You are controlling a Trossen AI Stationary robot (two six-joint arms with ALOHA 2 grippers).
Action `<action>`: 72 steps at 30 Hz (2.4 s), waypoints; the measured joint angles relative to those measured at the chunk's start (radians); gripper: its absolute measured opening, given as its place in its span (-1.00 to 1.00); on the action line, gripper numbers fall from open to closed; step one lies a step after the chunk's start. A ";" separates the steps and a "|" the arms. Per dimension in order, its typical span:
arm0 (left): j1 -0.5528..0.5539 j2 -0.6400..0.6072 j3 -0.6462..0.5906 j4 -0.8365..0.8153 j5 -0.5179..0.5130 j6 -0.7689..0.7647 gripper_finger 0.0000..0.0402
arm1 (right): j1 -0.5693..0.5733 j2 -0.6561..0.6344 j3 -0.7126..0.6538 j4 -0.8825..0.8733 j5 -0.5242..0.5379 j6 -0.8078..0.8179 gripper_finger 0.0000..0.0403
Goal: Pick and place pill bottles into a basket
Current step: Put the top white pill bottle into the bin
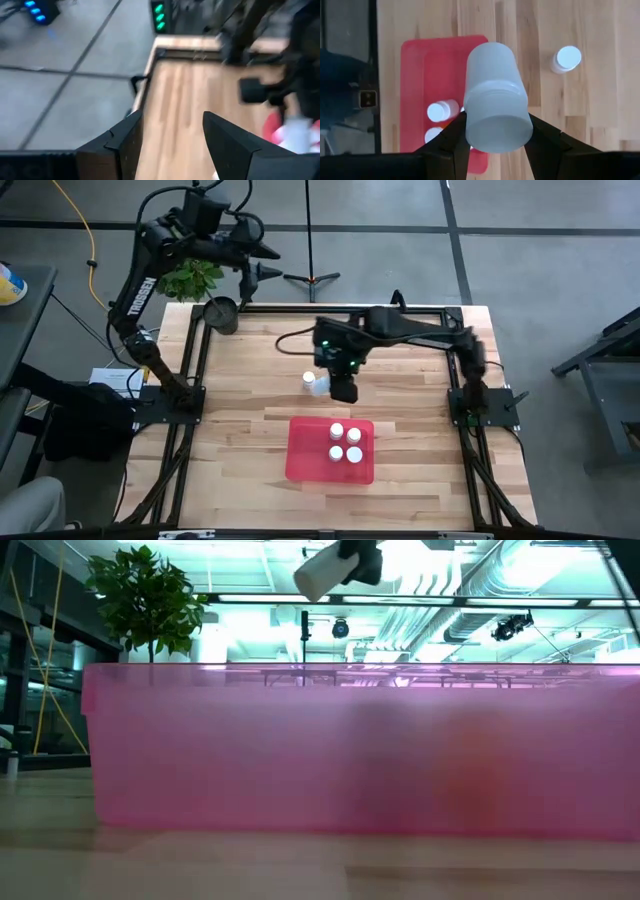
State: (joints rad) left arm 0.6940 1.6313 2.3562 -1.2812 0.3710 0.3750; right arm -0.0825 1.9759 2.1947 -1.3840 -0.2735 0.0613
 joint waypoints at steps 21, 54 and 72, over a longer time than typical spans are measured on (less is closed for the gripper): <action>0.000 -0.123 -0.010 -0.128 -0.225 0.039 0.18 | 0.097 0.108 -0.051 -0.004 -0.029 0.123 -0.29; 0.000 -0.122 -0.010 -0.131 -0.222 -0.017 0.18 | 0.361 0.218 -0.050 0.084 -0.010 0.481 -0.29; 0.000 -0.122 -0.010 -0.128 -0.204 -0.032 0.18 | 0.429 0.263 -0.050 -0.010 0.005 0.664 -0.29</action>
State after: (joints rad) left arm 0.6937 1.5093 2.3466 -1.4094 0.1672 0.3428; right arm 0.3461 2.2386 2.1445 -1.3935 -0.2684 0.7256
